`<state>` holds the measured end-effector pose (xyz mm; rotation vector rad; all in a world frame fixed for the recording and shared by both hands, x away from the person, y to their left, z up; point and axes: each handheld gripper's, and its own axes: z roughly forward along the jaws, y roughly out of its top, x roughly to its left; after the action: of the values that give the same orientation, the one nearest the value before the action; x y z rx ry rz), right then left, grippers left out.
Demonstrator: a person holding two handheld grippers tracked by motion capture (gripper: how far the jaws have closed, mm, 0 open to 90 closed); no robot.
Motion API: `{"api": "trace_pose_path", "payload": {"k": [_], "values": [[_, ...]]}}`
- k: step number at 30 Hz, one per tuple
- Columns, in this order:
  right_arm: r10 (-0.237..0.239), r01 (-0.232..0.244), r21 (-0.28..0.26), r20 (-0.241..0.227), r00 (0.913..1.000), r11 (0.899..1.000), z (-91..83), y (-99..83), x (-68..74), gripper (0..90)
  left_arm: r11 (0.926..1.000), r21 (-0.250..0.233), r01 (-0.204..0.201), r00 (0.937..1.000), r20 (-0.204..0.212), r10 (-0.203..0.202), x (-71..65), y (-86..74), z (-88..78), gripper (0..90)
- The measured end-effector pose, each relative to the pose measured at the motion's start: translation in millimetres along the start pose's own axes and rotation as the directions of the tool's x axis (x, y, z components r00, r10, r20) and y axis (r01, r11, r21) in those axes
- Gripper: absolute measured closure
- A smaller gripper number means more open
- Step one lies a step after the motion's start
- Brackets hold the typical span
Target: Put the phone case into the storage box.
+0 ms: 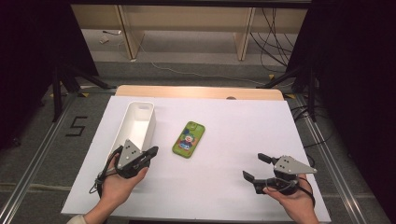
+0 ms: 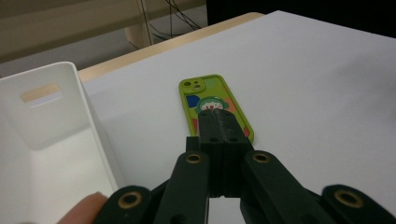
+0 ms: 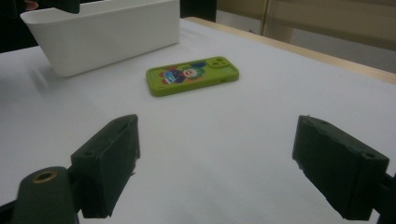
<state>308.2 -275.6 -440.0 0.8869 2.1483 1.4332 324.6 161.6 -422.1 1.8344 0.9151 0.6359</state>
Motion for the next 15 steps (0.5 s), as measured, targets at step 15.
{"api": "trace_pose_path", "payload": {"k": [15], "values": [[0.000, 0.000, -0.001, -0.002, 1.0000, 1.000, 1.3, 0.5, 0.4, 15.9, 0.9947, 0.099, 0.028, 0.9996, -0.007, -0.027, -14.0, 9.9, 38.0, 90.0]]}}
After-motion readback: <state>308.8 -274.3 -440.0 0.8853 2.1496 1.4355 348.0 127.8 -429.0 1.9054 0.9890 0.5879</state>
